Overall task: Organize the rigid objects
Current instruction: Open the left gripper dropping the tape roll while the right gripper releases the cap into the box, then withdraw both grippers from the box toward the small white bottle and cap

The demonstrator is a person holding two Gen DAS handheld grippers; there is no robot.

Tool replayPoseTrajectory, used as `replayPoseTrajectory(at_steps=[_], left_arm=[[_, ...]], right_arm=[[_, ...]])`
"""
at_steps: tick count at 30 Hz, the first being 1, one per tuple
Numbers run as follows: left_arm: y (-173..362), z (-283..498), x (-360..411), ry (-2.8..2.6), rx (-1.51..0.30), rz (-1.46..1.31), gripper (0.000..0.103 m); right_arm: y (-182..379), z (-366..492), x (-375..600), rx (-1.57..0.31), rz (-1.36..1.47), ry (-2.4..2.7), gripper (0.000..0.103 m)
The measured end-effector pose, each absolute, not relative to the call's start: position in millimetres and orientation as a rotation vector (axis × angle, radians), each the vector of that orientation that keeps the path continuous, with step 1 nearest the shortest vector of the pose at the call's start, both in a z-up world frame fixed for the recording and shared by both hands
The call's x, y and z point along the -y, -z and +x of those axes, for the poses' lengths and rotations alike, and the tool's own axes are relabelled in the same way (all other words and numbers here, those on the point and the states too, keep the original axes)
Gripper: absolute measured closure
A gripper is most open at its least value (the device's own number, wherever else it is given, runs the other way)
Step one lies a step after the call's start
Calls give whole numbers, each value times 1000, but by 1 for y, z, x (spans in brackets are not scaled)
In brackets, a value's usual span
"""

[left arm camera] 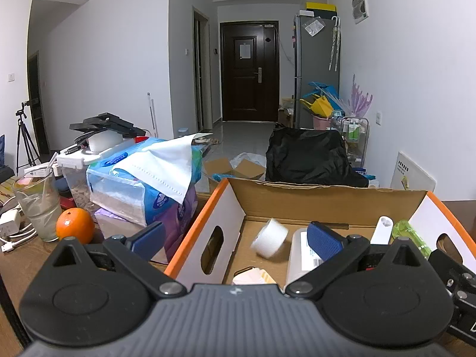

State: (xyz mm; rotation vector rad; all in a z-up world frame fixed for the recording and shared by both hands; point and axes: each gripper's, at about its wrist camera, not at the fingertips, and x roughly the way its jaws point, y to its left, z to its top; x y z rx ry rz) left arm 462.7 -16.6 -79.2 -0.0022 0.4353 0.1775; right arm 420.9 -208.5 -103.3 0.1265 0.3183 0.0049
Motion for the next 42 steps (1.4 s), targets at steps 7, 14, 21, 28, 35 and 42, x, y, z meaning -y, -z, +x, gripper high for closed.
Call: replayPoseTrajectory(at_steps=[7,14,21,28,35,42], left_arm=[[76,459,16,-175,-433,-11,0],[69,447,20,-155,-431,-17,0],[62,431,26,-128,-417,-7,0],[59,413,33,-116,-413,12,0],[57,393,38,-97,-411,25,0],[58,372,41,-82,-421,28,0]], right_arm=[[97,414,209,-311,106,-4,0],[88,402,213,-296,99,-17,0],[80,385,219,-284,90,-27,0],[75,366,227,-281,76,-28,0],[71,343,242,-285,67,-19,0],[70,320,260,-294,58,5,0]])
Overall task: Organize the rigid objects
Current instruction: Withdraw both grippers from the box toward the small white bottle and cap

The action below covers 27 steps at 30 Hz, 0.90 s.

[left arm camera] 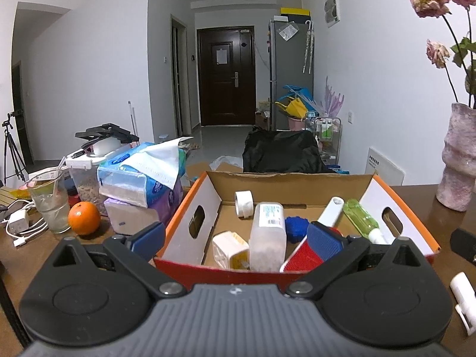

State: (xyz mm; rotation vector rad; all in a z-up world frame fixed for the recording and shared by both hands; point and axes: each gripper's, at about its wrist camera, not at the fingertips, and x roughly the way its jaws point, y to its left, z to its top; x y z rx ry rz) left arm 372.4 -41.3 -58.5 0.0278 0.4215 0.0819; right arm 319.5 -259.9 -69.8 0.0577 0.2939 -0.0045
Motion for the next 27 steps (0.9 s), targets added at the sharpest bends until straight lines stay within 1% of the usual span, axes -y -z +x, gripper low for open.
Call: replayPoseTrajectory(at_steps=[20,25,27], left_arm=[[77,323,63,-54,-507,21,0],[83,312,70,-50,-534,20,0],[85,310,73,-50,-544,20,0]], right_arm=[[87,273,329,-397,63,105,0],[93,269,332,-432,49,88,2],[97,270,331,-449,48,78,8]])
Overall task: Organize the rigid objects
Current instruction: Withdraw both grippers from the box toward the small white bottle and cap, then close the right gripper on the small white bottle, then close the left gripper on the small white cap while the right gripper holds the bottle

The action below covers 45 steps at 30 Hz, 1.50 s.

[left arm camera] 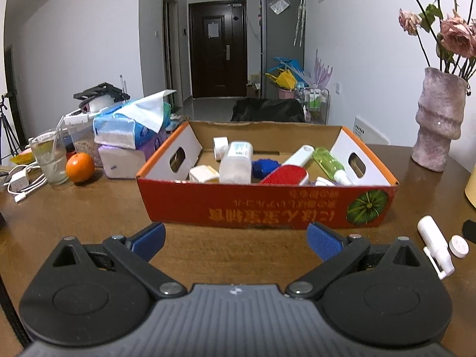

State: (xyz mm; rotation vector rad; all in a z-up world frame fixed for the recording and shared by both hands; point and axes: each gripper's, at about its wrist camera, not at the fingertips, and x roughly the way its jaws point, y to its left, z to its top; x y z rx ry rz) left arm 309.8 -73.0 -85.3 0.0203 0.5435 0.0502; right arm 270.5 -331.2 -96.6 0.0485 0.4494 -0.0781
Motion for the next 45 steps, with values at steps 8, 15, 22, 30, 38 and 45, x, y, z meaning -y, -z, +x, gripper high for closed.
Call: replayPoseTrajectory(at_steps=[8,15,22,30,38,45], left_arm=[[91,309,79,-38,-557,31,0],[98,317,76,-30,-589,18,0],[101,321,76,-27,-606,15,0],[101,321,76,-25,-604,14,0],[99,322,84,-16,-602,8,0],[100,322,105,10,-602,9,0]], right_arm=[[122,297,332,-542,49,77,35],[137,330,332,-618,68,72,51],[147,351,327,-666,66,75,76],[139,342,326,-617,64,84,77],[125,331,331,-567,87,77,77],[115,321,341,-530,102,71,77]])
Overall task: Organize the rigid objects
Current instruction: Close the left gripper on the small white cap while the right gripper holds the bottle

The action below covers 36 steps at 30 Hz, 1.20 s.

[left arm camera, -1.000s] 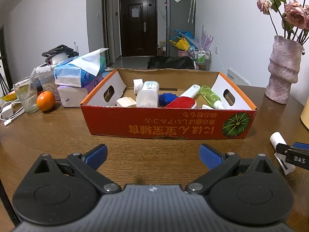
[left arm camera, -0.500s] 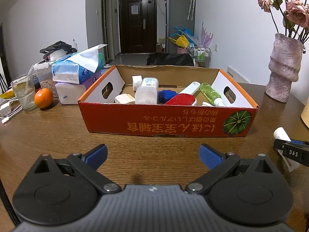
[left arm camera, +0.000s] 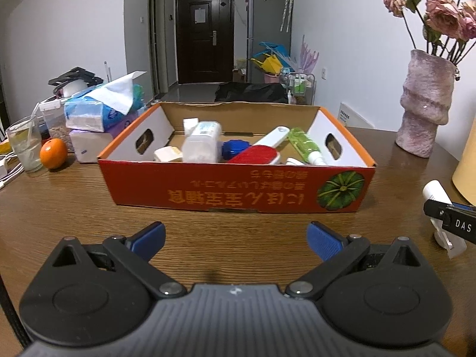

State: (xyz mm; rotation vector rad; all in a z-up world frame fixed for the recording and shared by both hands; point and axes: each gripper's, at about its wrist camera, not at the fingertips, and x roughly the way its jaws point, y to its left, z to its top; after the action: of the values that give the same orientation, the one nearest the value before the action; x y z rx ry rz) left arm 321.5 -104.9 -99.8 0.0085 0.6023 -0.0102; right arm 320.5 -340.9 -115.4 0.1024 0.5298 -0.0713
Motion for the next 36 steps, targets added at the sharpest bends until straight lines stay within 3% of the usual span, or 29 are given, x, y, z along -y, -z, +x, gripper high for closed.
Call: replayPoseTrajectory(at_steps=[36], left_arm=[[125,340,290,161,-682,53,0]], right_arm=[[107,292,472,-468,120,126,77]])
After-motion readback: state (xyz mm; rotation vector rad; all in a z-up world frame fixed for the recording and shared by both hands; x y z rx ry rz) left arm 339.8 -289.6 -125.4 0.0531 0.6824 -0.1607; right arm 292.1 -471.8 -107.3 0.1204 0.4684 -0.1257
